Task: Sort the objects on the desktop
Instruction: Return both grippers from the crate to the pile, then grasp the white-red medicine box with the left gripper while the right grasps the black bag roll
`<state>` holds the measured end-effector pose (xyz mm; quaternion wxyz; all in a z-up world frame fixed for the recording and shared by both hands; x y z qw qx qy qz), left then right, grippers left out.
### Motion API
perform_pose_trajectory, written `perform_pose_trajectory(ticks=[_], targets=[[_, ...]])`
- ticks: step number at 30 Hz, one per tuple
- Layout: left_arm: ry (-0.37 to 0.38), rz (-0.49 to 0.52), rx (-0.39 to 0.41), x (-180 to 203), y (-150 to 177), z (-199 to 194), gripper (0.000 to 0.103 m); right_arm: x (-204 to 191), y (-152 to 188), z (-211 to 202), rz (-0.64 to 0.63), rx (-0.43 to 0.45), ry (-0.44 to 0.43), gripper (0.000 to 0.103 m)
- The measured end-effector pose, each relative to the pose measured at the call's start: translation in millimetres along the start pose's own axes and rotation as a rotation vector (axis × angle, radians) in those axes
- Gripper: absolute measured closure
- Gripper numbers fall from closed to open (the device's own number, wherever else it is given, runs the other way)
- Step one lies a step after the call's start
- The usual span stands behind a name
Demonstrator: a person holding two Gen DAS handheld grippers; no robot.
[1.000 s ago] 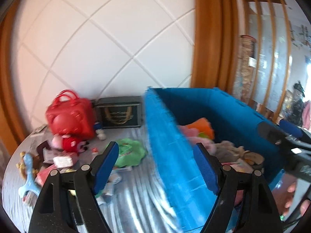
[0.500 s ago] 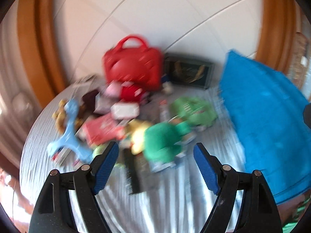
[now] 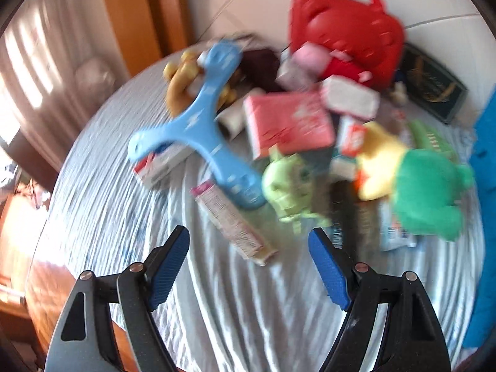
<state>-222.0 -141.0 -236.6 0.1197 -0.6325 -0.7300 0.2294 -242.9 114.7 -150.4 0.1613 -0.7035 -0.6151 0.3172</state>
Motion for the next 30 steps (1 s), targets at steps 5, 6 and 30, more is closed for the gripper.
perform_pose_trajectory(ticks=[5,6,30], targets=[[0.018,-0.043,-0.055,-14.6,9.8,42.9,0.024,-16.8,22.1,48.1,-0.032,-0.072,0.053,0.0],[0.019,-0.046,-0.063,-16.3,10.8,47.5,0.024,-20.0,26.3,56.3,-0.039,-0.093,0.055,0.0],[0.095,0.025,-0.128,-12.1,17.4,98.8,0.068,-80.6,66.0,152.0,-0.121,-0.318,0.015,0.051]])
Point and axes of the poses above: each gripper's, at about its wrist camera, not at the fingertips, and z roughly the way its jaws point, x to its right, y to its underside, the point moved 6 cm from there along z, roughly the way its jaws point, and after that the axes turned 11 degrees about z, right-handed, at the moved point
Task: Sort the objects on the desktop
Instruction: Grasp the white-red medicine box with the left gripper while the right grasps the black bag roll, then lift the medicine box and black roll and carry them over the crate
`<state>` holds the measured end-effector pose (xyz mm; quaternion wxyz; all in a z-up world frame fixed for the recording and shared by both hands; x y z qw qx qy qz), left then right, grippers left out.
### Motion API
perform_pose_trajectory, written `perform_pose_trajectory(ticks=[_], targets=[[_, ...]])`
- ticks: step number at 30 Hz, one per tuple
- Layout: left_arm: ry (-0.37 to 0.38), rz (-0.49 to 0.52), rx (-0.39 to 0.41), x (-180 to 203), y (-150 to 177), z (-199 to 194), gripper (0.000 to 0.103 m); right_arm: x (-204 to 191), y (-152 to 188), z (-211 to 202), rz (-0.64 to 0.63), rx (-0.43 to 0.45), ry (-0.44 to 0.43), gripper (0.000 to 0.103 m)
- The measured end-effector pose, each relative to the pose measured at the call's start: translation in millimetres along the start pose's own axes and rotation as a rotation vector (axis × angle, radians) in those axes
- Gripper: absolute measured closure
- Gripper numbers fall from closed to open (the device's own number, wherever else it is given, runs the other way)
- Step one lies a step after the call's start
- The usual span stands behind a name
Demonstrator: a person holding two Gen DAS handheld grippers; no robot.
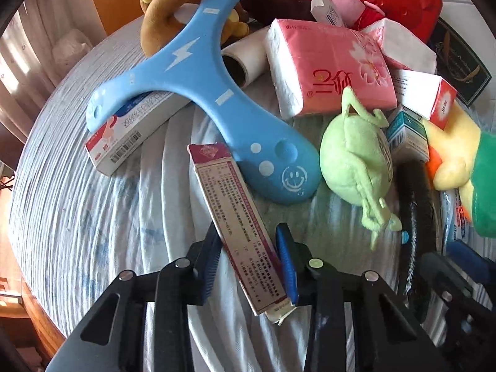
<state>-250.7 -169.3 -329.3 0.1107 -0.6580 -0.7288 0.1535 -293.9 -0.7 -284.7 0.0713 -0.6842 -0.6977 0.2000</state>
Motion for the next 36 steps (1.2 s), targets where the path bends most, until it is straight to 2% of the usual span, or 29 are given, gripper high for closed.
perform_pose_trajectory(ticks=[5,7,10,14,21,23,25,26,27,36], targets=[[-0.001,0.008,-0.002,2.7,1.1,2.1,0.068,-2.8,-1.9,25.7,-0.004,-0.06,0.02,0.053],[-0.009,0.031,0.004,5.6,1.3,1.7,0.068,-1.9,-2.6,33.7,-0.006,-0.072,0.036,0.057],[-0.001,0.025,0.007,4.8,5.2,-3.0,0.072,-0.3,-2.3,41.0,-0.015,-0.077,0.062,0.066],[-0.029,0.04,0.037,3.0,8.0,-23.5,0.081,0.6,0.6,35.1,-0.008,-0.078,0.042,0.068],[-0.028,0.054,0.109,9.0,8.2,-61.1,0.083,-7.3,8.8,-8.2,-0.024,-0.04,-0.048,0.068],[-0.031,0.054,0.136,18.9,-4.9,-72.0,0.083,-7.2,8.1,-24.6,-0.028,-0.012,-0.064,0.068],[-0.031,0.061,0.172,15.4,-10.0,-84.5,0.082,-5.2,6.4,-43.5,-0.031,0.029,-0.069,0.068],[-0.031,0.066,0.184,6.9,-28.6,-86.8,0.082,-3.4,5.0,-54.5,-0.029,0.051,-0.074,0.068],[-0.028,0.074,0.202,2.3,-26.2,-94.3,0.083,-6.0,2.3,-58.6,-0.025,0.064,-0.078,0.068],[0.045,0.173,0.37,52.3,-46.2,-168.3,0.083,18.2,-17.3,-153.2,0.025,0.266,-0.091,0.068]])
Point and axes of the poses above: each gripper's, at about its wrist camera, not at the fingertips, and z roughly the way its jaws point, x to its right, y to its underside, the point moved 6 cm from there along z, roughly the way its jaws point, and after that the axes turned 11 degrees about z, right-handed, at the moved point
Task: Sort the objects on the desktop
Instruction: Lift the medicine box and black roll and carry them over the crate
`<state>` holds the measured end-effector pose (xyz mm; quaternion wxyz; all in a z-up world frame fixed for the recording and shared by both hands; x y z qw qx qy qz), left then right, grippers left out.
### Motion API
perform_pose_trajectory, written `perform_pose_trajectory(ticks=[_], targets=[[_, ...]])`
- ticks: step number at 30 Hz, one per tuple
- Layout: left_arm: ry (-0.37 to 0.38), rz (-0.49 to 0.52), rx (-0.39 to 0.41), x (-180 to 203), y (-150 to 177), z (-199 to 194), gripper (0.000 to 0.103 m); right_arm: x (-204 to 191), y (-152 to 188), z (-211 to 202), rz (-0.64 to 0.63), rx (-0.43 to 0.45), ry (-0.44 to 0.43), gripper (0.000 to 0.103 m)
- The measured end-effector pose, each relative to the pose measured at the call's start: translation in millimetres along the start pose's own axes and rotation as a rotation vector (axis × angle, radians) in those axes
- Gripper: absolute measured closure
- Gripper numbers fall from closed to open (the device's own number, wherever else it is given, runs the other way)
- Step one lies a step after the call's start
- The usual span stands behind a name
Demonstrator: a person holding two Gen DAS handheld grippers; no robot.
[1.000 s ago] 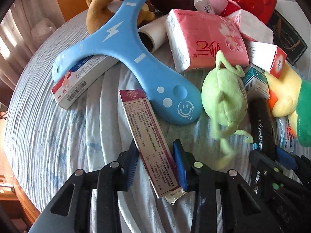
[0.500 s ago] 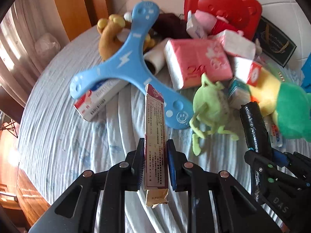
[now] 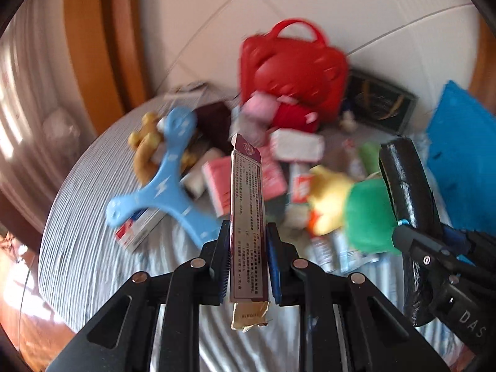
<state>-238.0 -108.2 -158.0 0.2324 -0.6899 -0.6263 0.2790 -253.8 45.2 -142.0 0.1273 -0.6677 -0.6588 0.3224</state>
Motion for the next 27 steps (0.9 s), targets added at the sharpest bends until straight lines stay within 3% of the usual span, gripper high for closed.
perform_pose_trajectory(ticks=[12,27], targets=[[0.174,0.179,0.217,111.0,-52.3,-74.1,0.083,63.9,-28.2,-125.2,0.087,0.27,0.119,0.068],[0.413,0.382,0.428,292.8,-89.3,-176.8,0.083,201.6,-21.3,-283.9,0.251,0.536,0.348,0.068]])
Point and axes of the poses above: each gripper's, at about its wrist camera, not at the fingertips, and z roughly the way its jaws point, x to its right, y to its underside, the point moved 6 cm from there along z, roughly the way its jaws point, and after that the axes turned 11 degrees about z, right-handed, at the moved point
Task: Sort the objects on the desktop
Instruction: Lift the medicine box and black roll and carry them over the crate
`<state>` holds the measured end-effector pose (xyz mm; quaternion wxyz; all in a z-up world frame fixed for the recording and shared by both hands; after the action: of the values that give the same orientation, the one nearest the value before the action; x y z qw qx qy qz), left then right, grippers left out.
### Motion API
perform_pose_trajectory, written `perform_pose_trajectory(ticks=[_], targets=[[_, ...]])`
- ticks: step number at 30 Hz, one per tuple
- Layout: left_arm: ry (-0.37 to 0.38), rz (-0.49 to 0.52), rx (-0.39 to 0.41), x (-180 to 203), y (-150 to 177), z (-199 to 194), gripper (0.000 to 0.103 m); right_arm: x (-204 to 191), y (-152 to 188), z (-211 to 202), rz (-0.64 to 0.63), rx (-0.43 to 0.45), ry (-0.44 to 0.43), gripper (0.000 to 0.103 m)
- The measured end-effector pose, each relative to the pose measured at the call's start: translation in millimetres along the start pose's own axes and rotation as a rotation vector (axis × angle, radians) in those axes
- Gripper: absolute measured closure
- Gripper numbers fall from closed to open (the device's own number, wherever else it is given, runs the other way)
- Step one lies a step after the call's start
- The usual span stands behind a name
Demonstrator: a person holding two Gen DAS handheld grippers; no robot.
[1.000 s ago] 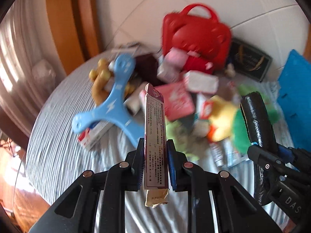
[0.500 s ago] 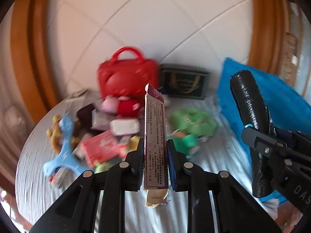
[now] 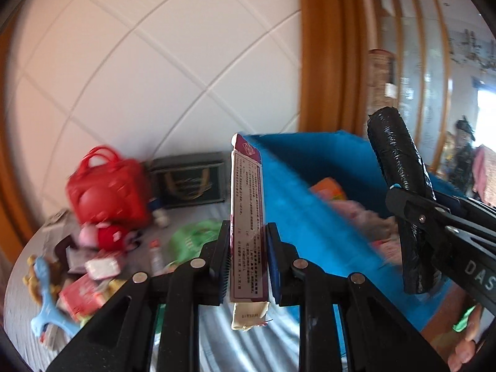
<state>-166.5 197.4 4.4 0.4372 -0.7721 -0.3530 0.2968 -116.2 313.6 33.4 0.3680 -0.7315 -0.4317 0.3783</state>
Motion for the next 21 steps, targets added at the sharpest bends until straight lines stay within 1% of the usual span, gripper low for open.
perform_pose_trajectory(ticks=[5,8,10,13,16,18,19,21], targets=[[0.039,0.044,0.048,52.1,-32.5,8.4,0.083,61.3,-24.9,-8.4,0.043,0.058,0.084,0.068],[0.079,0.065,0.054,88.2,-50.1,20.3,0.083,94.5,-36.5,-5.6,0.059,0.074,0.126,0.068],[0.092,0.084,0.049,107.4,-57.5,29.3,0.083,114.7,-42.6,-1.5,0.06,0.078,0.155,0.068],[0.126,0.106,0.029,136.6,-68.0,43.0,0.083,146.9,-49.2,4.4,0.062,0.069,0.195,0.068],[0.14,0.116,0.017,155.3,-78.9,48.9,0.082,174.1,-53.2,12.9,0.065,0.045,0.225,0.068],[0.186,0.117,-0.002,168.9,-85.9,52.2,0.082,190.9,-53.0,20.2,0.066,0.02,0.245,0.068],[0.191,0.121,-0.004,175.1,-88.3,53.1,0.082,197.6,-51.6,22.8,0.067,0.011,0.25,0.068],[0.176,0.138,-0.013,187.0,-92.3,60.1,0.082,209.9,-51.3,27.8,0.067,-0.008,0.263,0.068]])
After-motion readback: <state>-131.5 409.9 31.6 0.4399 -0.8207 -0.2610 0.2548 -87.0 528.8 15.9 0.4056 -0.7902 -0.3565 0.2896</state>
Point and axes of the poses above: each gripper's, at about its wrist camera, not at the fingertips, and z roughly the way its jaws point, x to its right, y to its underside, the point moved 6 cm from there along z, roughly the way its jaws point, and after that the axes turned 11 degrees about z, right-handed, at the moved point
